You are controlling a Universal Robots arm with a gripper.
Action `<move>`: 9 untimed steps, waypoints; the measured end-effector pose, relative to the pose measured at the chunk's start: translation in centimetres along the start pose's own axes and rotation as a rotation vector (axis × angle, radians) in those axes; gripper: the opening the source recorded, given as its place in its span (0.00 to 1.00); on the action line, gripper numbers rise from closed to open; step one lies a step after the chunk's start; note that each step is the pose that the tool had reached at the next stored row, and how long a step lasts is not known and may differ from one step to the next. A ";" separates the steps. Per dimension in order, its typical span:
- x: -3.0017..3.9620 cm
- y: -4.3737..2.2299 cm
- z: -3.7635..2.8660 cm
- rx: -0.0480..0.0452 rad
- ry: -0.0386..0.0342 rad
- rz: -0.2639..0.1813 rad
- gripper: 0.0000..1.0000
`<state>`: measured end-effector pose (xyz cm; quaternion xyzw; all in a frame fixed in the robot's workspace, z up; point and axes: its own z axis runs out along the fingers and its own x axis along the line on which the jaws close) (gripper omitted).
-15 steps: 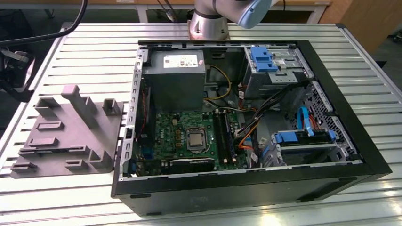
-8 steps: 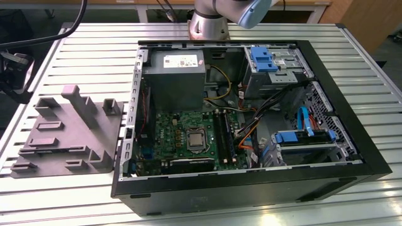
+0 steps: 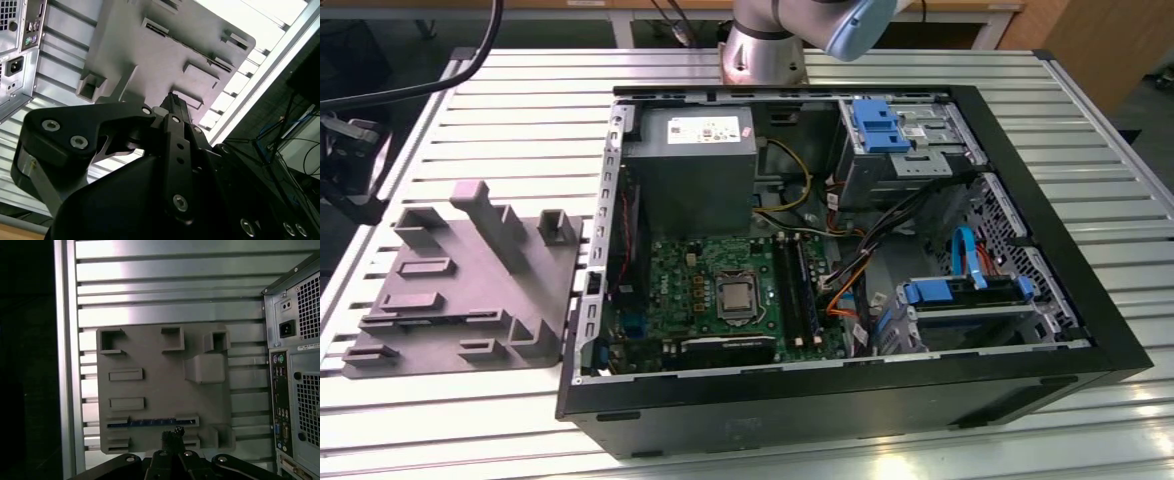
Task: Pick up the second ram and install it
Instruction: 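Reach for the second ram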
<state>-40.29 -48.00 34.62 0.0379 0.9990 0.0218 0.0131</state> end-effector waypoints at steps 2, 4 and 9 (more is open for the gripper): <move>0.04 -0.06 0.07 0.0000 0.0000 0.000 0.11; 0.09 -0.12 0.15 0.0000 0.0000 0.000 0.11; 0.21 -0.25 0.33 0.0000 0.0000 0.000 0.11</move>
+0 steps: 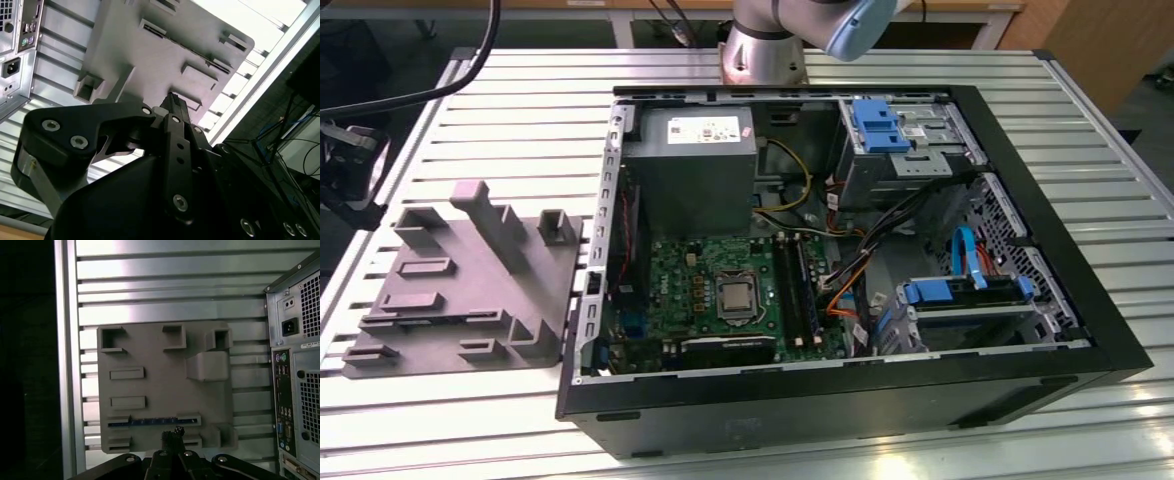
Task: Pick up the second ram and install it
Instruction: 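Reach for the second ram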
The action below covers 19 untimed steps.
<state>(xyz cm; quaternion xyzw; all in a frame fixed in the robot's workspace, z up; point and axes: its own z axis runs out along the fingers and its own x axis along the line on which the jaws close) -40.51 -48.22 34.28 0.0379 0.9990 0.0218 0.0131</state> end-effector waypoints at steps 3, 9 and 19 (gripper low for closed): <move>0.07 -0.07 0.11 0.0000 0.0000 0.000 0.11; 0.19 -0.19 0.34 0.0002 0.0002 0.000 0.11; 0.63 -0.30 0.72 0.0000 0.0001 0.000 0.11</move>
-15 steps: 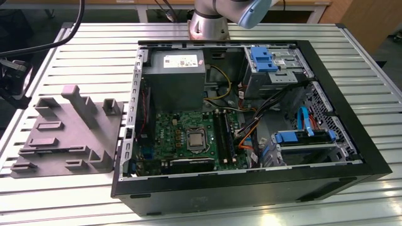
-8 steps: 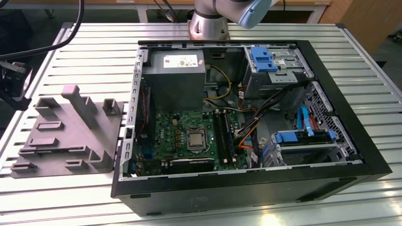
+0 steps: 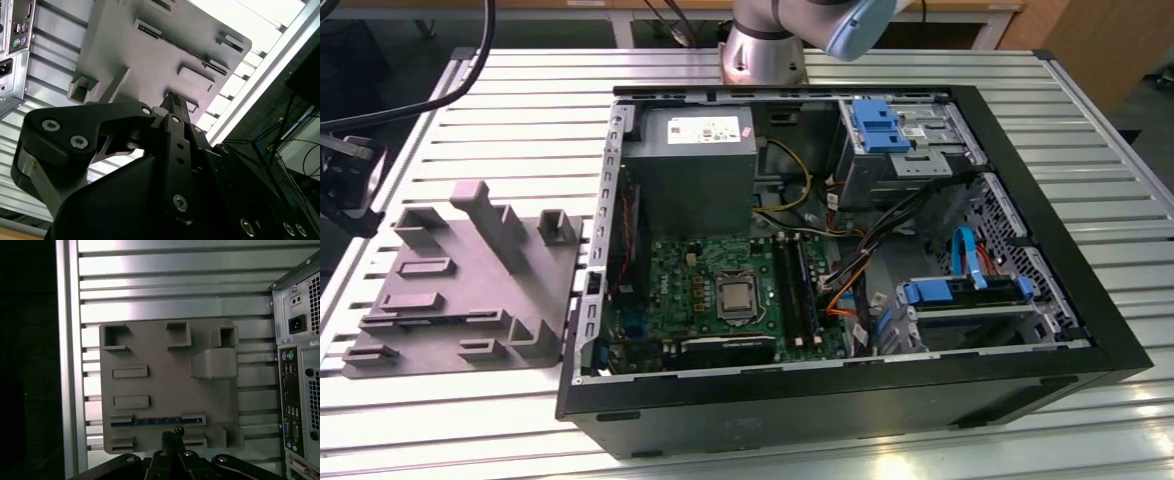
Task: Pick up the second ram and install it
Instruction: 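Reach for the second ram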
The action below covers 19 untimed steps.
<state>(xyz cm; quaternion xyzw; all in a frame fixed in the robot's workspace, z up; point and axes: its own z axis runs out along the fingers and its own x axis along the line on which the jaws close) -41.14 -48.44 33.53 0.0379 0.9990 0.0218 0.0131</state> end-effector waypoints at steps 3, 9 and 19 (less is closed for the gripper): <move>0.22 -0.03 0.11 0.0001 0.0000 0.000 0.11; 0.60 -0.11 0.34 0.0000 0.0000 0.000 0.11; 0.96 -0.24 0.59 0.0000 0.0000 0.000 0.11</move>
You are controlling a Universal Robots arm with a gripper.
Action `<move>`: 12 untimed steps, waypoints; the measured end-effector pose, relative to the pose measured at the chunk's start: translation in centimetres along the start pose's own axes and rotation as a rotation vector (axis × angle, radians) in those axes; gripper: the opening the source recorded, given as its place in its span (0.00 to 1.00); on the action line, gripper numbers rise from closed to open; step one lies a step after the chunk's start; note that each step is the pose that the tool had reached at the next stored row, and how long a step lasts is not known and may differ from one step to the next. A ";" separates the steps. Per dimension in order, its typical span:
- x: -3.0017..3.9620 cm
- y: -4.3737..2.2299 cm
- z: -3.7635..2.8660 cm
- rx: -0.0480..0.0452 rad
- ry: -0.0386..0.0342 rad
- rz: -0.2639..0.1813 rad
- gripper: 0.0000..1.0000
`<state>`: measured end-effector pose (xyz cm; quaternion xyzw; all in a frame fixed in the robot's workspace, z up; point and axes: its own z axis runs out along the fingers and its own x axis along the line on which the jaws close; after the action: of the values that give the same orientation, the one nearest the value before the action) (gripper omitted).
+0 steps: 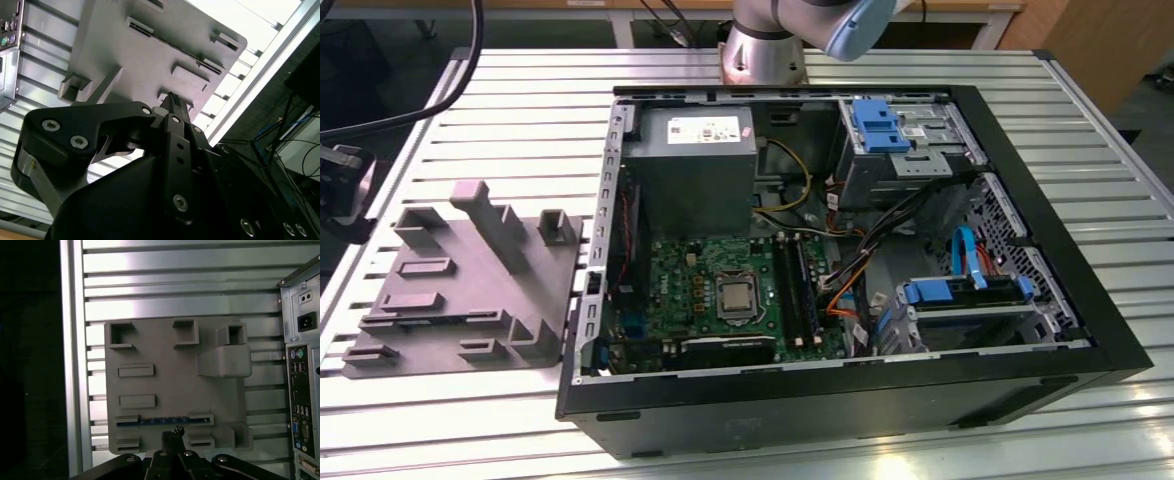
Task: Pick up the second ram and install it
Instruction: 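Reach for the second ram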
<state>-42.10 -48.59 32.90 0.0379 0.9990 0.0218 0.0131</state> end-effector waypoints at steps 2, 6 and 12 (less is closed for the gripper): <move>0.07 -0.03 0.05 0.0001 0.0000 0.000 0.11; 0.19 -0.10 0.14 0.0000 0.0000 0.000 0.11; 0.36 -0.19 0.29 0.0000 0.0000 0.000 0.11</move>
<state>-42.46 -48.74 32.60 0.0379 0.9990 0.0218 0.0131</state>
